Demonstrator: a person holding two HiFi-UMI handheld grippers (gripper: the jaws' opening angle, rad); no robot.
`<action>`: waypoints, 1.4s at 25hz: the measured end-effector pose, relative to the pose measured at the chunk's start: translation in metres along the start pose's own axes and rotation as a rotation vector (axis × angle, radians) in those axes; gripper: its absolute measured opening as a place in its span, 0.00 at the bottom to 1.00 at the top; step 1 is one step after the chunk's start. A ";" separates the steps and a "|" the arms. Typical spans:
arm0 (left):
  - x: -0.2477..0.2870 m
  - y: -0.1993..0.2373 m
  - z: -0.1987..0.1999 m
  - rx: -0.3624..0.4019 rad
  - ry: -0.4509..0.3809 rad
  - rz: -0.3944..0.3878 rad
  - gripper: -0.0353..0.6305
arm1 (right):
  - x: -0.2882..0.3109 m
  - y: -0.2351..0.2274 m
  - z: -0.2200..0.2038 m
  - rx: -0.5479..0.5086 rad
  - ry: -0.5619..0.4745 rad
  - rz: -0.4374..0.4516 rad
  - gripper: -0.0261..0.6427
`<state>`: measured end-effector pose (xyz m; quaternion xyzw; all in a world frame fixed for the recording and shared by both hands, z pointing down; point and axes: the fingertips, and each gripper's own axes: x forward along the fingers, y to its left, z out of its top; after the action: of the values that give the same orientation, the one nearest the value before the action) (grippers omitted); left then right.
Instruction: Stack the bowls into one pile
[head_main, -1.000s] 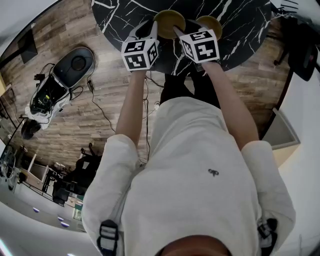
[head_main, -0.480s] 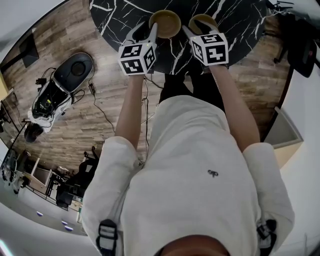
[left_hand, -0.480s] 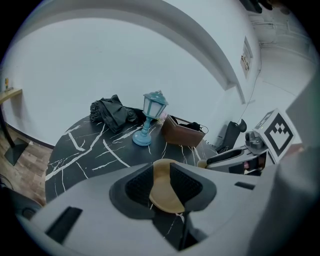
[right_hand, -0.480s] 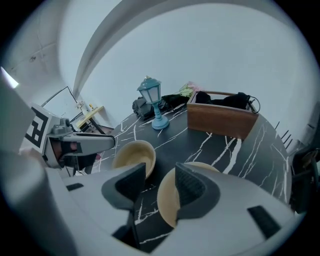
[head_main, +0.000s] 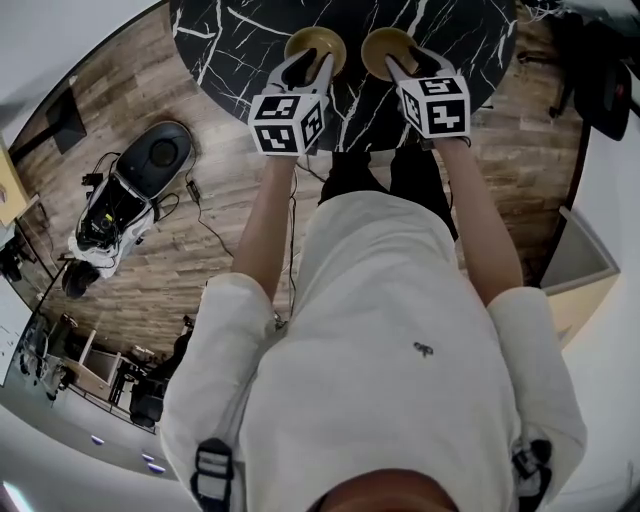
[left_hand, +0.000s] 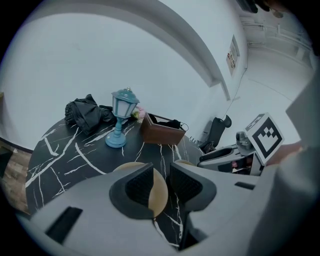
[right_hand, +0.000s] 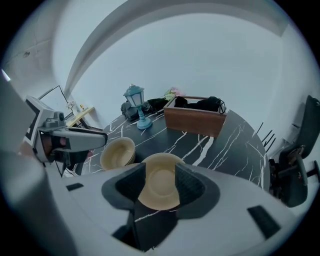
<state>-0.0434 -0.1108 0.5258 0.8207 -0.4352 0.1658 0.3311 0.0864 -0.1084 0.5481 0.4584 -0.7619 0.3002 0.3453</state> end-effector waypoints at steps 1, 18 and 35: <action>0.003 -0.006 0.001 0.006 0.001 -0.012 0.19 | -0.001 -0.004 -0.002 0.001 0.003 -0.005 0.31; 0.045 -0.053 -0.044 -0.070 0.058 0.031 0.19 | 0.001 -0.043 -0.023 -0.078 0.081 0.072 0.31; 0.065 -0.053 -0.074 -0.235 0.017 0.226 0.19 | 0.026 -0.051 -0.036 -0.248 0.162 0.252 0.27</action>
<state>0.0385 -0.0780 0.5948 0.7208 -0.5383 0.1568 0.4076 0.1323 -0.1139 0.5970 0.2874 -0.8143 0.2807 0.4190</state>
